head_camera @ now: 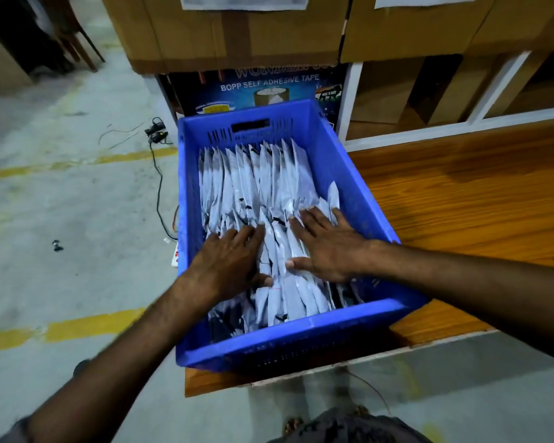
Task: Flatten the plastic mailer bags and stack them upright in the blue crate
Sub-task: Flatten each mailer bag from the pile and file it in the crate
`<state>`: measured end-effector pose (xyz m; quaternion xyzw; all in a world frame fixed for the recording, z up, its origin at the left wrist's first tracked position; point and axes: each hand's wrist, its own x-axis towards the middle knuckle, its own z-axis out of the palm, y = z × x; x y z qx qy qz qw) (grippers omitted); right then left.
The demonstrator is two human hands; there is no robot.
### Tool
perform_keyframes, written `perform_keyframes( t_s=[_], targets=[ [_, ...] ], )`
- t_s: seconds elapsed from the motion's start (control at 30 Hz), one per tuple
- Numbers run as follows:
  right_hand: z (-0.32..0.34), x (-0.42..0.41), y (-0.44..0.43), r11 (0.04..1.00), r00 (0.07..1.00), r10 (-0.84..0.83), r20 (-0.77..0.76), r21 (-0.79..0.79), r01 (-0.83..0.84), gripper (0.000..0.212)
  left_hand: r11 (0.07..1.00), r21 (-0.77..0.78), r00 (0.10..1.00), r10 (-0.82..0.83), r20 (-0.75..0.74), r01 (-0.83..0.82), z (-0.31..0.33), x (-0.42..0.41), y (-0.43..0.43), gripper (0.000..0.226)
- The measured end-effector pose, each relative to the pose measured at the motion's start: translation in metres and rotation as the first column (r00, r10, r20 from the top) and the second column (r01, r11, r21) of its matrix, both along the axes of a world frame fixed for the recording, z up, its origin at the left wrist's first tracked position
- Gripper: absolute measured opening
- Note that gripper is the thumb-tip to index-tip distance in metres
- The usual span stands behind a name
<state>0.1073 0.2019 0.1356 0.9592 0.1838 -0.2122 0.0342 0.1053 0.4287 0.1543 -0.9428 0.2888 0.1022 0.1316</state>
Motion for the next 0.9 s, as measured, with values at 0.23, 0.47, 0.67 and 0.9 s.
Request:
perform_keyframes(
  t_s=[0.23, 0.47, 0.67, 0.9],
  targets=[
    [-0.005, -0.002, 0.010, 0.992, 0.992, 0.125, -0.005, 0.006, -0.125, 0.086, 0.977, 0.132, 0.975, 0.181, -0.127, -0.165, -0.005, -0.010, 0.002, 0.129],
    [0.012, 0.086, 0.029, 0.967, 0.923, -0.111, 0.367, 0.254, 0.015, 0.067, 0.972, -0.135, 0.975, 0.203, 0.086, -0.191, 0.003, 0.071, -0.005, 0.093],
    [-0.020, 0.130, 0.006, 0.946, 0.955, -0.266, -0.131, 0.154, 0.285, 0.076, 0.953, -0.005, 0.940, 0.297, -0.169, -0.302, -0.006, 0.095, -0.007, 0.099],
    [0.024, 0.040, 0.008, 0.998, 0.996, 0.047, -0.070, -0.042, -0.050, 0.110, 0.981, 0.114, 0.970, 0.173, -0.171, -0.155, 0.014, 0.031, 0.004, 0.131]
  ],
)
